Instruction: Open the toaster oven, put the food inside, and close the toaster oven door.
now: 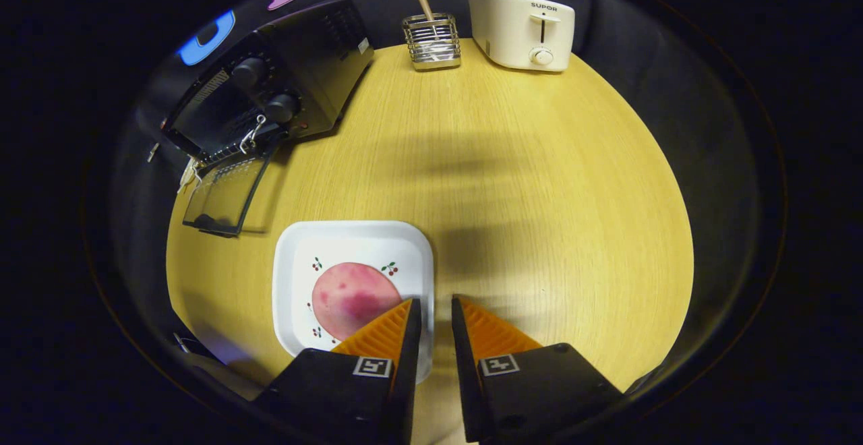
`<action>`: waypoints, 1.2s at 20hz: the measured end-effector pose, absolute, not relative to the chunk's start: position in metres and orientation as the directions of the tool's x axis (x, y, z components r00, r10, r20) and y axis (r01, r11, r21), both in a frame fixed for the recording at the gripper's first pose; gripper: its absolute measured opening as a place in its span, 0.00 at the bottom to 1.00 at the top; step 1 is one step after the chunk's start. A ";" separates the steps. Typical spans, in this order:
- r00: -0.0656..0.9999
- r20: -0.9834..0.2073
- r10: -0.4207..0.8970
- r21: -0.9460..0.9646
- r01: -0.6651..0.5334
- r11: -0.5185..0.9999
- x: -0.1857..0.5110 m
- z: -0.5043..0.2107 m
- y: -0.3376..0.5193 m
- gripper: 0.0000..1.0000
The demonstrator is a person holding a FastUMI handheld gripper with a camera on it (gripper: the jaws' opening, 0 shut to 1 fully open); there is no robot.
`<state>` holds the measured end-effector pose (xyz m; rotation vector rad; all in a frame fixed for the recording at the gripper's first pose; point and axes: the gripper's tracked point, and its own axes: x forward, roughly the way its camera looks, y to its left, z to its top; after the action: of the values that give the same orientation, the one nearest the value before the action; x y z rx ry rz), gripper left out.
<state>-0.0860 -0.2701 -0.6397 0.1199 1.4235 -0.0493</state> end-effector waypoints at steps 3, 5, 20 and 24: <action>0.127 -0.991 0.046 0.061 0.117 0.991 -0.087 -0.641 -0.269 0.33; 0.117 -0.993 0.036 0.051 0.129 0.990 -0.087 -0.653 -0.267 0.32; -0.037 -0.914 0.403 0.372 0.318 0.872 -0.106 -0.641 -0.245 0.05; 0.022 -0.883 0.470 0.434 0.424 0.795 -0.118 -0.634 -0.233 0.05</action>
<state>-0.1179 -0.2330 -0.6345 0.7289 1.5945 0.0410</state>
